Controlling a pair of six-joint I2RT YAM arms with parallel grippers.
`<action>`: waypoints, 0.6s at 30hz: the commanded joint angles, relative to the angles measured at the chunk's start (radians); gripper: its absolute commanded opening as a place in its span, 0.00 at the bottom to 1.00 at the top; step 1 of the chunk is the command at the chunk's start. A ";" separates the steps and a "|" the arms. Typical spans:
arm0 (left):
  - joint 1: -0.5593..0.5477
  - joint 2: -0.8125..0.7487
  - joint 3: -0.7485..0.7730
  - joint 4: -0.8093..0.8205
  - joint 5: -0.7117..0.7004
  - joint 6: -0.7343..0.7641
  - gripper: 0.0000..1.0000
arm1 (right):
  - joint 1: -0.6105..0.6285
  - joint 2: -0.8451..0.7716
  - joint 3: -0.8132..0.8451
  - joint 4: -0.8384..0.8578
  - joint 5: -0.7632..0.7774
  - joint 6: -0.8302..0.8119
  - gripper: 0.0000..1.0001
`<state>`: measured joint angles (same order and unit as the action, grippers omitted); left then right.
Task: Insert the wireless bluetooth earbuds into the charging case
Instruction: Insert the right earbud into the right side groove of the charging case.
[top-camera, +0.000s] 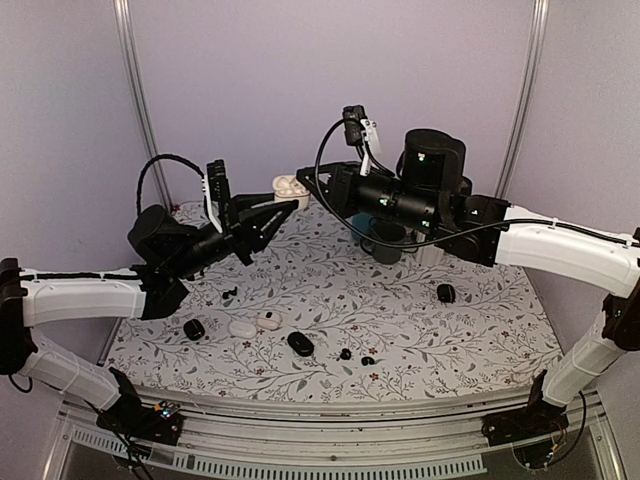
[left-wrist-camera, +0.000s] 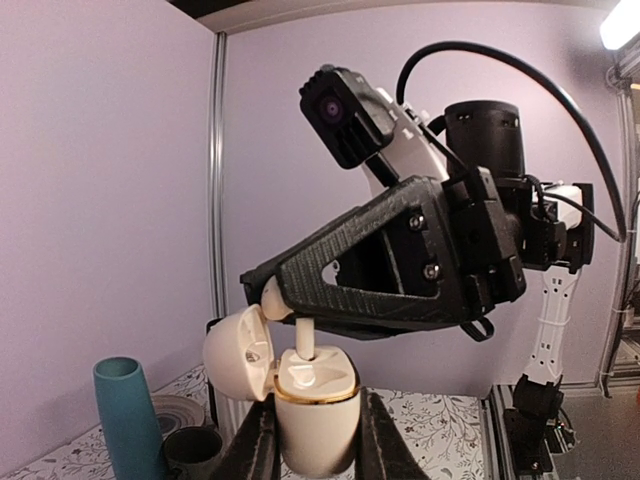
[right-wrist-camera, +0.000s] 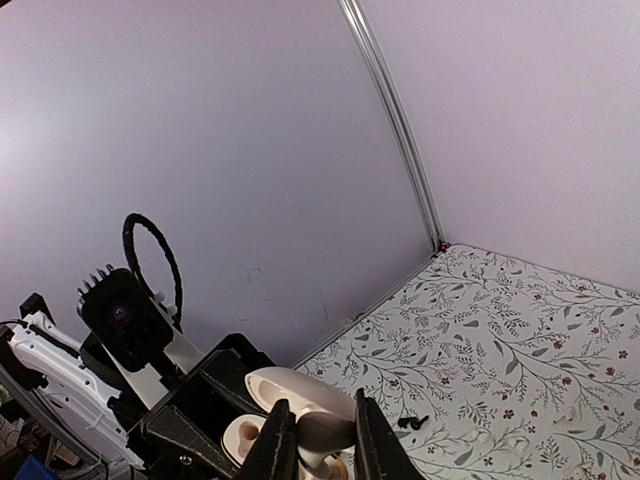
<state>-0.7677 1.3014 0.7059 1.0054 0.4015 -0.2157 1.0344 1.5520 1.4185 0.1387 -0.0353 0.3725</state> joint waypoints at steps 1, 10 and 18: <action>-0.018 -0.038 0.014 0.098 -0.014 0.016 0.00 | 0.037 0.040 0.006 -0.108 -0.046 -0.019 0.18; -0.019 -0.033 0.018 0.087 -0.014 0.014 0.00 | 0.046 0.040 0.012 -0.115 -0.048 -0.031 0.18; -0.019 -0.027 0.026 0.078 -0.014 0.013 0.00 | 0.050 0.042 0.016 -0.115 -0.059 -0.041 0.26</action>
<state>-0.7708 1.2995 0.7059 1.0138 0.3996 -0.2096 1.0454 1.5608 1.4296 0.1047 -0.0273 0.3450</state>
